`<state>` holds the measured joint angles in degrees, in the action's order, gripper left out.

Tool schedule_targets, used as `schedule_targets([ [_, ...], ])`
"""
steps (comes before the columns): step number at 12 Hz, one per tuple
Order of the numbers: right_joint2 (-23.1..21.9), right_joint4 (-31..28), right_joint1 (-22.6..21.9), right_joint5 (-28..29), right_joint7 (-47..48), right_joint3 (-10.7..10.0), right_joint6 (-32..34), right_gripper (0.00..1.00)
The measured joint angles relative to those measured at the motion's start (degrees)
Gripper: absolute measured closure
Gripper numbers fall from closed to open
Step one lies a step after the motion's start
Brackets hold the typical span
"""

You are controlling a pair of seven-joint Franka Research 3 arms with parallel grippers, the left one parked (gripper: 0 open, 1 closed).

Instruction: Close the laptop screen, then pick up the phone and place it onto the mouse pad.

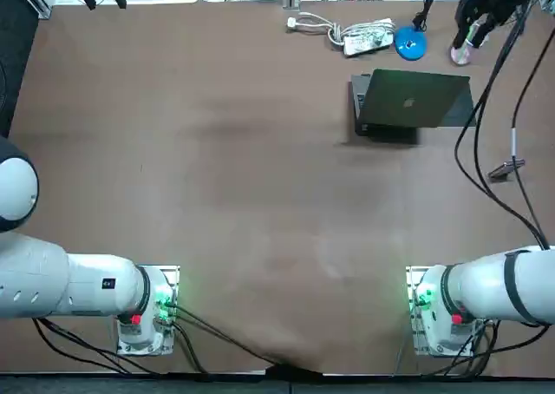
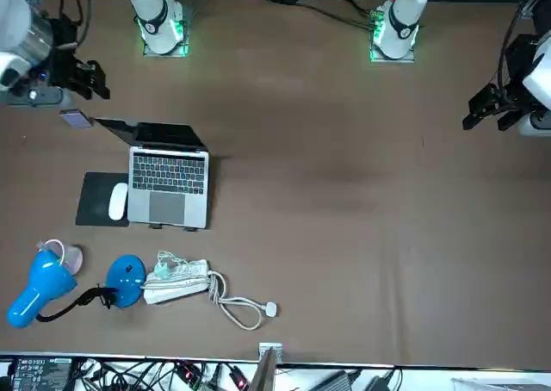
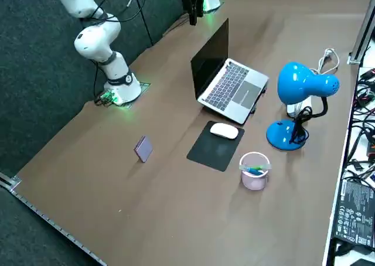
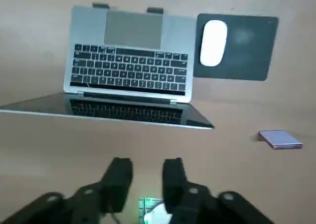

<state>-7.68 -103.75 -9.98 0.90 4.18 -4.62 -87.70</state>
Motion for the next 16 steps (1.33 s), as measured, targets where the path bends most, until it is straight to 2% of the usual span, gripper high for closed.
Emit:
schedule_targets([
  [2, 0.07, -2.74, -1.74, 0.05, 0.18, 0.04, -1.61, 0.74],
  [3, 0.21, -5.27, -2.93, 0.09, 0.56, 0.07, -3.26, 0.96],
  [10, 0.27, -12.67, -4.53, 2.00, 3.47, 0.07, -10.96, 0.98],
  [16, 0.33, -15.22, -5.23, 2.00, 4.87, -0.02, -16.09, 0.98],
])
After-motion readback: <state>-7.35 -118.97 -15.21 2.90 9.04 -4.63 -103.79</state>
